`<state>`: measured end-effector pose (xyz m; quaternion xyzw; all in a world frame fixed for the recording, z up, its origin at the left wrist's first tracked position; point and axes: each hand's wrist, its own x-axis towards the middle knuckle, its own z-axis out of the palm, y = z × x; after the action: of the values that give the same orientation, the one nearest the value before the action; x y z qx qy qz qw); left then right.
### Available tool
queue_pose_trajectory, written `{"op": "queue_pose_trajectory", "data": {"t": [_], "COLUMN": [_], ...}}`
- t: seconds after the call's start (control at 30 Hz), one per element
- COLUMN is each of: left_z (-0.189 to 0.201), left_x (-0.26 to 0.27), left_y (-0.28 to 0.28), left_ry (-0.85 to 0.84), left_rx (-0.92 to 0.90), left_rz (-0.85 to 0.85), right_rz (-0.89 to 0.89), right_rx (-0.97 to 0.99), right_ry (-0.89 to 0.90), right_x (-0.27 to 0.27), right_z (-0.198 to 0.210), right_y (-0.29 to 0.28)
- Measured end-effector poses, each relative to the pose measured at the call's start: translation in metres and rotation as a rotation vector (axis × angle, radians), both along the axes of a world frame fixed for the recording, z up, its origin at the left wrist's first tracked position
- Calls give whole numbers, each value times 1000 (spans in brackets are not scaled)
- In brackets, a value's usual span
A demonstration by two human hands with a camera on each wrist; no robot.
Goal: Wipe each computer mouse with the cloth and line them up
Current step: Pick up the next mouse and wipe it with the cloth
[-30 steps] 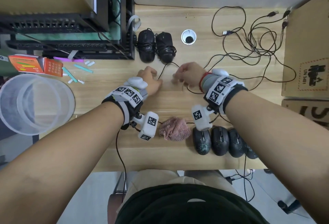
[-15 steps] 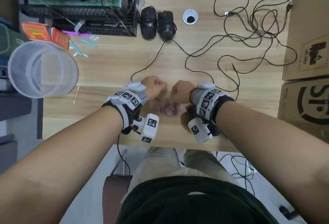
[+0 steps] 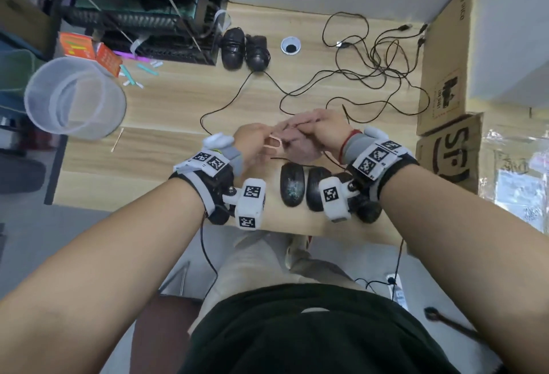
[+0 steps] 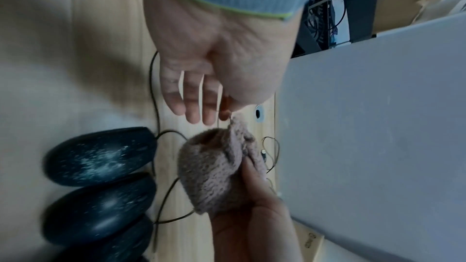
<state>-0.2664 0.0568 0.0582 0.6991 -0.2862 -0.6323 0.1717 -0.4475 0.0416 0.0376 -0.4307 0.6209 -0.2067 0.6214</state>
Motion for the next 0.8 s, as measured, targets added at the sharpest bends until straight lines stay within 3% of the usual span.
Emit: {"op": "queue_pose_trajectory", "data": {"t": [0.17,0.23,0.33,0.47,0.57,0.7,0.8], "left_z": [-42,-48,-54,-64,-69,-74,-76], "left_x": [-16,-19,-25,-25,-22,-17,-16], "left_y": [26,37,47,54,54,56,56], "left_ry": [-220,-258,-173,-61,-11,138,145], "left_rx": [141,187,262,317,321,389,394], "left_rz": [-142,-107,-72,-35,-10,66,127], "right_rz": [30,86,102,152,132,139,159], "right_rx": [57,47,85,162,180,141,130], "right_ry": [137,243,302,298,363,406,435], "right_x": [-31,-27,-21,-11,3,10,14], "right_z": [-30,-13,-14,-48,-20,-29,-33], "right_y": [21,31,43,53,61,64,65]}}
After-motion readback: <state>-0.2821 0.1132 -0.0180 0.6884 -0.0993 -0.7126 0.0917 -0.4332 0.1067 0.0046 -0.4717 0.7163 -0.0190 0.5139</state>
